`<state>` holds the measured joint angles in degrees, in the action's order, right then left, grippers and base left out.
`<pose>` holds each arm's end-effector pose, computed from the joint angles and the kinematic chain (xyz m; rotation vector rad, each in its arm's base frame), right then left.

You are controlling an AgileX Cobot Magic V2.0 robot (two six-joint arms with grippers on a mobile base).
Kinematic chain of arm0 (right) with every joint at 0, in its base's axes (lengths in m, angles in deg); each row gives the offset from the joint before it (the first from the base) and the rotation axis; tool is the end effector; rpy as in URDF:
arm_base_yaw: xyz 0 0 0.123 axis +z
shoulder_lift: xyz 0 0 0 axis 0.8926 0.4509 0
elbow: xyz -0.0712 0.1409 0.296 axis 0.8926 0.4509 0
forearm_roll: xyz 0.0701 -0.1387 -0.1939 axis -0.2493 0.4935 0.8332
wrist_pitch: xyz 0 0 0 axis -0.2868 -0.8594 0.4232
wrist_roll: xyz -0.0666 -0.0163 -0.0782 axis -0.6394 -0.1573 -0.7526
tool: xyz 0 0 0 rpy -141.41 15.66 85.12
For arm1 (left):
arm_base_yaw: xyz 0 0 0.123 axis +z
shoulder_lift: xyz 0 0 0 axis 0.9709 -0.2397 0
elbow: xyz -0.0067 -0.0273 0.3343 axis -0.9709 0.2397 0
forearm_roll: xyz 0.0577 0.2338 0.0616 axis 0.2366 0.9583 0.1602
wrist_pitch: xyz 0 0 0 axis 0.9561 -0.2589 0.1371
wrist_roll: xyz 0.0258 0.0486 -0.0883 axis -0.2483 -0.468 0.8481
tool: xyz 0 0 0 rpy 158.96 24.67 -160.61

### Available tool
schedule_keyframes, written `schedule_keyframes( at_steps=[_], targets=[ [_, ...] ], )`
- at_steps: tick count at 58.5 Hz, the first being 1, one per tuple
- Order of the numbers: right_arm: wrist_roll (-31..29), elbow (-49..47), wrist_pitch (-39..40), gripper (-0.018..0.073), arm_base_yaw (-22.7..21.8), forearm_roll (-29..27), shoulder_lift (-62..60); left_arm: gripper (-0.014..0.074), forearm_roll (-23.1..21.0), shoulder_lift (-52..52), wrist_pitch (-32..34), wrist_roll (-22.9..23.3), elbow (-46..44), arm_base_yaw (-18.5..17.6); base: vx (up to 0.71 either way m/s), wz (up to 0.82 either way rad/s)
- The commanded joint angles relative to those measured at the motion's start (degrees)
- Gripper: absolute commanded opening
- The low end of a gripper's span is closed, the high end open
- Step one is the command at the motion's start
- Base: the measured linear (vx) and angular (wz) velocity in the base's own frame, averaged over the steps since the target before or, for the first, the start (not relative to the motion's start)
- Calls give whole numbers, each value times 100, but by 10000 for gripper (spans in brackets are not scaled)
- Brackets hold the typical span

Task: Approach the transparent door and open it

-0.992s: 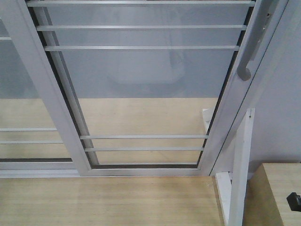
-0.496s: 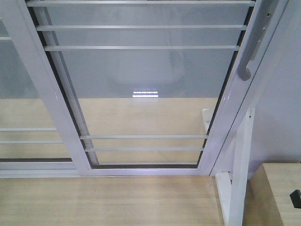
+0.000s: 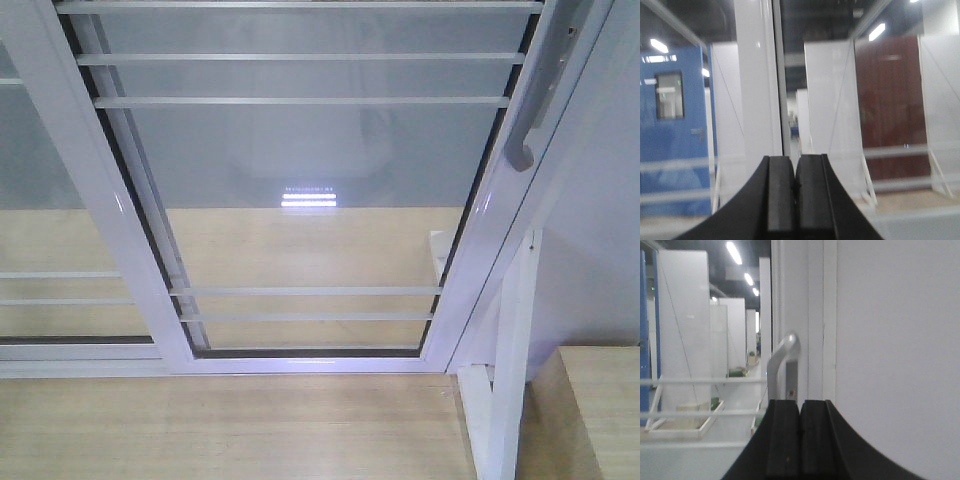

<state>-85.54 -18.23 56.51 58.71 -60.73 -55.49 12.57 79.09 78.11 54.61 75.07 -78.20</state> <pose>-0.0041 0.0005 0.2855 0.0428 1.2765 -0.0747 -0.0020 -0.0013 0.2777 0.0628 1.1657 0.0051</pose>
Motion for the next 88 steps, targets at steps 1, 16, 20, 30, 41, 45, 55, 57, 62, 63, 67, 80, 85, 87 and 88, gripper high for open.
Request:
schedule_keyframes(
  at_steps=[1,16,20,30,41,45,55,57,62,63,67,80,85,87,88],
  targets=[
    [-198,-894,90,-5,-21,379,470,-6,-41,-318,-106,-210,-884,-31,0,0],
    [-198,-2210,873,-4,-21,588,2654,-6,-22,-2294,211,-573,-2137,-31,0,0],
    [-192,-2286,1105,-4,-21,576,3194,-6,-22,-2808,483,-573,-2154,-31,0,0],
    [-95,-2285,1231,1,-21,546,4252,-1,-42,-3788,517,-562,-2155,-31,0,0],
    [-152,-2285,1237,80,-21,571,4825,36,-42,-4404,532,-556,-2155,-31,0,0],
    [-152,-2285,1231,146,-21,571,4962,69,-46,-4508,543,-556,-2155,-31,0,0],
    [-140,-2285,1192,357,-21,571,5394,204,-46,-4621,536,-494,-2155,-31,0,0],
    [-107,-2285,1212,398,-21,571,5509,237,-46,-4644,531,-424,-2155,-31,0,0],
    [90,-2285,1305,468,-21,558,5840,312,-46,-4721,491,-126,-2155,-31,0,0],
    [122,-2285,1329,473,-21,558,5898,323,-46,-4734,476,-70,-2155,-31,0,0],
    [181,-2293,1447,478,-16,614,6197,362,-46,-4805,448,228,-2155,-31,0,0],
    [419,-2874,1754,477,-16,974,7231,380,-41,-5019,430,709,-2155,-31,0,0],
    [727,-3300,1754,477,-16,1145,7665,380,-41,-5109,436,665,-2155,-31,0,0],
    [823,-3451,1754,477,-16,1234,7810,380,-41,-5121,442,665,-2155,-31,0,0],
    [920,-3563,1749,477,-16,1313,7915,380,-41,-5131,435,665,-2155,-31,0,0]
  ],
)
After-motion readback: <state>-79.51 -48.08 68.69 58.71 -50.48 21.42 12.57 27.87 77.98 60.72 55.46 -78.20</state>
